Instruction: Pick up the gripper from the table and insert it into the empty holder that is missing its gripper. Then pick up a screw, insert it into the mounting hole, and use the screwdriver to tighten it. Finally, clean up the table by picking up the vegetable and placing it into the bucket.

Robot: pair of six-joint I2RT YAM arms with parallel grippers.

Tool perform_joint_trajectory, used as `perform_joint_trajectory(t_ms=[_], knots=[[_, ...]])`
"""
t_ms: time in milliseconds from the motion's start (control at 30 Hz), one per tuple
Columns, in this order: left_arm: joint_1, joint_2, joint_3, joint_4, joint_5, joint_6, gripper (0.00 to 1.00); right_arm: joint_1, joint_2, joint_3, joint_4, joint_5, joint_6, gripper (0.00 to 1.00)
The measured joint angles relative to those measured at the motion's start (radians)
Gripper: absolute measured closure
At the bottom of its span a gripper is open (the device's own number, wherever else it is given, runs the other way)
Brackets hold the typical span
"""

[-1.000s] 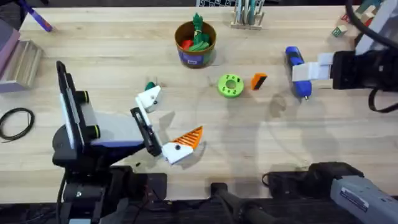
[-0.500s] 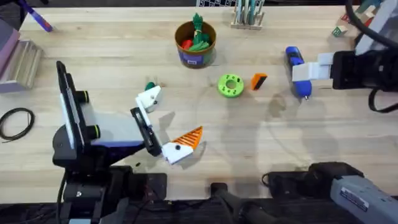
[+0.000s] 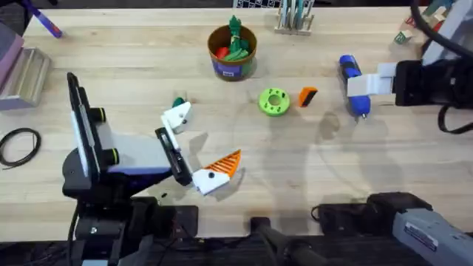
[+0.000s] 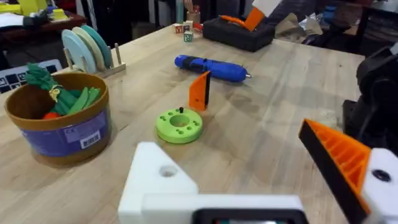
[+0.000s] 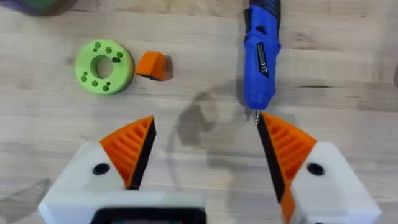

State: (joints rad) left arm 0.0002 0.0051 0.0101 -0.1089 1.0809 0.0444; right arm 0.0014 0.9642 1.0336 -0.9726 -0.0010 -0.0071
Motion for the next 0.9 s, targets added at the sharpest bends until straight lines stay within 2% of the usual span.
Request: perform_joint_trajectory(t_ms=[700, 900], knots=[[0.0, 0.0, 0.0, 0.0, 0.0, 0.0, 0.014, 0.001, 0.0, 0.0, 0.015, -0.065, 0.133, 0.01], [0.0, 0.0, 0.0, 0.0, 0.0, 0.0, 0.014, 0.053, 0.059, 0.022, 0.014, -0.098, 0.16, 0.009]])
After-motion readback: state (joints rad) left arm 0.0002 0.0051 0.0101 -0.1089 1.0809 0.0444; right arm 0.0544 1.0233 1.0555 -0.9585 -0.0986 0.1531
